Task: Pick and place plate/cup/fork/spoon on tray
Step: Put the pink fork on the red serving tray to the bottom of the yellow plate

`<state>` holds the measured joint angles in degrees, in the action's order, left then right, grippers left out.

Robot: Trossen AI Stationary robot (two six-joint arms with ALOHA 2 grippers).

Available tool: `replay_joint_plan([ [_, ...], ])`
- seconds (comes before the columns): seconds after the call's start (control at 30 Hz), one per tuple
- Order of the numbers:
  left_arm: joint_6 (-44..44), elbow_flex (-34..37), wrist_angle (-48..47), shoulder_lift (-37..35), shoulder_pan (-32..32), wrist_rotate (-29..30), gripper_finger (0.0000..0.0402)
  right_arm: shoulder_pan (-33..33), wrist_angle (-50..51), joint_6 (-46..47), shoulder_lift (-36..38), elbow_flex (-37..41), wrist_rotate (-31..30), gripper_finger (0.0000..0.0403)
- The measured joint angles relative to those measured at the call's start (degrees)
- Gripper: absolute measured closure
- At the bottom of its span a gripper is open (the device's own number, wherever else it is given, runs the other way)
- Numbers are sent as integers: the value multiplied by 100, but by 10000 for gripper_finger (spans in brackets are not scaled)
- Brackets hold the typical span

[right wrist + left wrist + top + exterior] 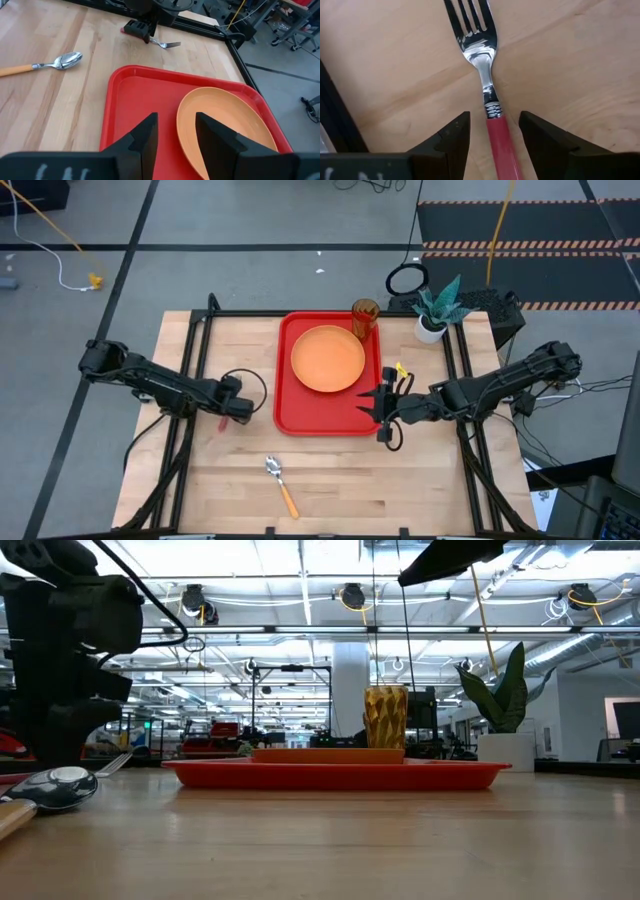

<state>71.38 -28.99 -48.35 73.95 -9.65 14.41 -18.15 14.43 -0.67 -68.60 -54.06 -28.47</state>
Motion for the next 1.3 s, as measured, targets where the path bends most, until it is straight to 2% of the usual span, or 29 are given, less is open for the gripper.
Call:
replay_joint_plan([
  [0.17, -188, 1, 36, 4, 0, -28, 239, 0, 94, 0, 0, -4, 2, 277],
  [0.4, -452, 5, 219, 9, 0, -89, 336, 0, 92, -43, 0, -4, 2, 277],
  [0.5, -615, -35, 192, 13, 0, -87, 364, 0, 90, -42, 0, -4, 2, 277],
  [0.67, -876, -133, 112, 24, 2, -116, 362, 0, 89, -63, 0, -4, 2, 277],
  [0.87, -1082, -358, 108, 28, 0, -244, 337, 0, 86, -132, 0, -4, 4, 277],
  [1.07, -1393, -772, 74, 24, 0, -249, 360, 0, 86, -173, 0, -4, 20, 277],
  [1.3, -1868, -1438, 77, 22, 0, -210, 368, 2, 88, -173, 0, -4, 20, 277],
])
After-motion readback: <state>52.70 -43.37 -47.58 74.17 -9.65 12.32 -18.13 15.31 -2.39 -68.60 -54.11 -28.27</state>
